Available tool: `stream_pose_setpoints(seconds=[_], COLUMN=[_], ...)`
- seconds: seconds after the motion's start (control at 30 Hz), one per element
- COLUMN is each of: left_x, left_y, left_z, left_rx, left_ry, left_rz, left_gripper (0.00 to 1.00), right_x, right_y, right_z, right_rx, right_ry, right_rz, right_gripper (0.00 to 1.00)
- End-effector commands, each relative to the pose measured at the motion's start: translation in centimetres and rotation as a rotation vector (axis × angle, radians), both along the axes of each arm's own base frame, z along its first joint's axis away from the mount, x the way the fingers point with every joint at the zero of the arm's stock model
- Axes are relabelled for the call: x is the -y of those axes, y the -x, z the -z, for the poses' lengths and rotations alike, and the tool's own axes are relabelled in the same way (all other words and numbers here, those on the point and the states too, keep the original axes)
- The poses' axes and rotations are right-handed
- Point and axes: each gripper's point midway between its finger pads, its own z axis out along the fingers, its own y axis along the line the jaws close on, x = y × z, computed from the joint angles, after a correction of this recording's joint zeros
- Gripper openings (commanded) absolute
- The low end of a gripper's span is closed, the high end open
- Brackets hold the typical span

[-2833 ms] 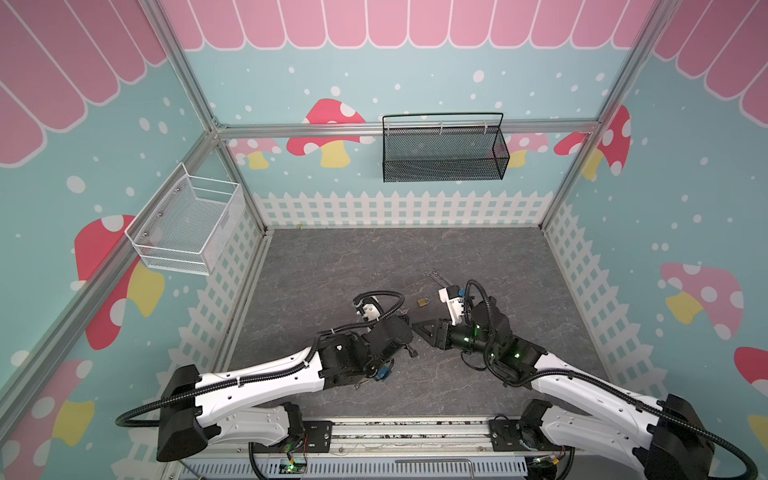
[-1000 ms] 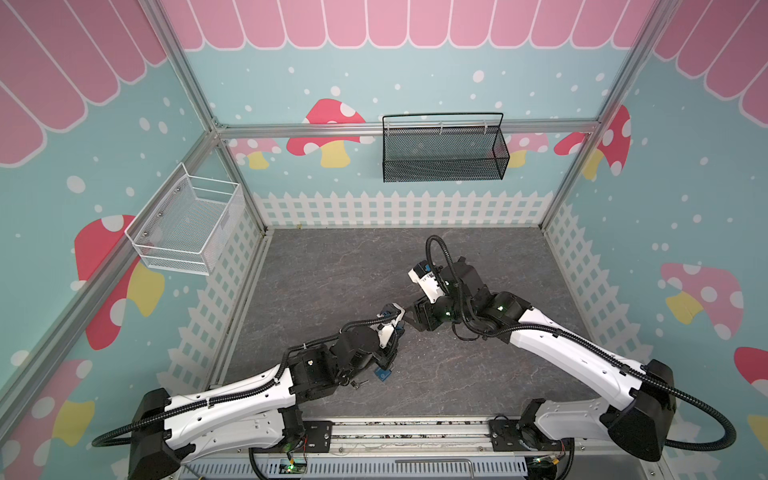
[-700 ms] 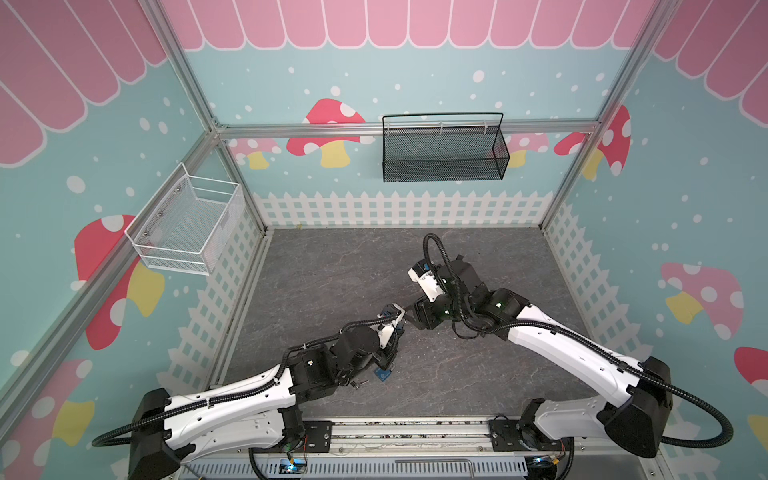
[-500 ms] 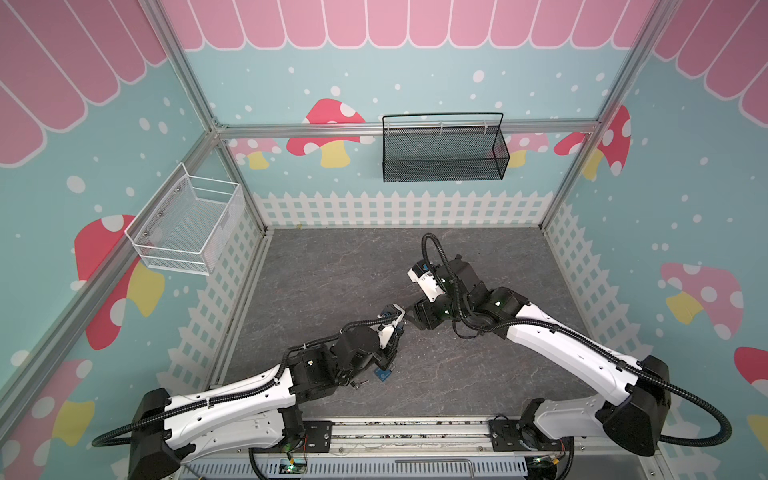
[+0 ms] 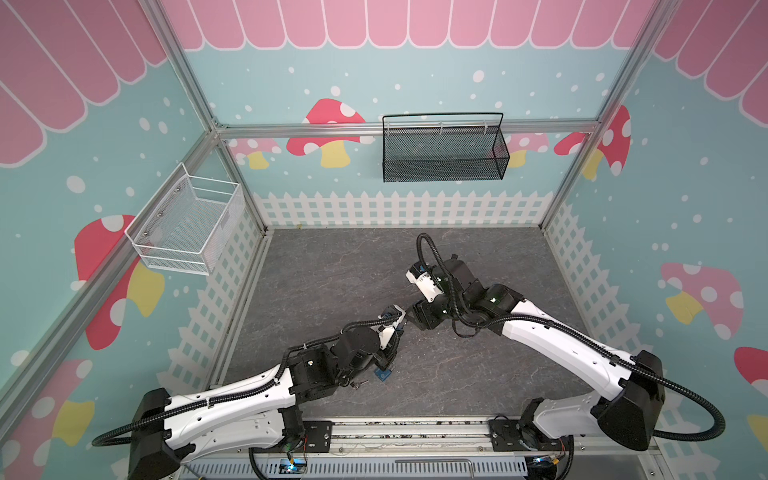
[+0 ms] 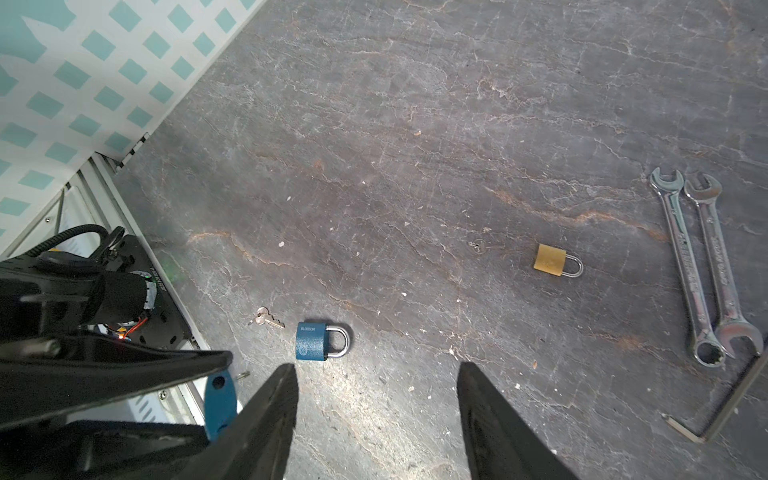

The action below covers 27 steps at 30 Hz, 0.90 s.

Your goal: Unlock with the key

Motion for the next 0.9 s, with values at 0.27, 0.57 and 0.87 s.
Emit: stream_pose_setpoints(seconds=[0.27, 0.57, 0.87], left_x=[-0.4, 0.0, 0.6], left_y=[-0.7, -0.2, 0.2], left_z=[-1.6, -1.6, -1.6], left_rx=[0.041, 0.034, 0.017], left_ry=[0.02, 0.013, 0.017], left_rz=[-0.047, -0.002, 0.033], left_gripper=[0.0, 0.0, 0.0], right_x=[-0.1, 1.5, -0.2], right_y=[3.0, 1.2, 0.1], right_z=[-1.0, -1.7, -2.9], right_rx=[0.007, 0.077, 0.08], right_ry=[-0.073, 0.008, -0.032], right_rz=[-0.127, -0.031, -0.038], right_gripper=[0.64, 0.65, 0.65])
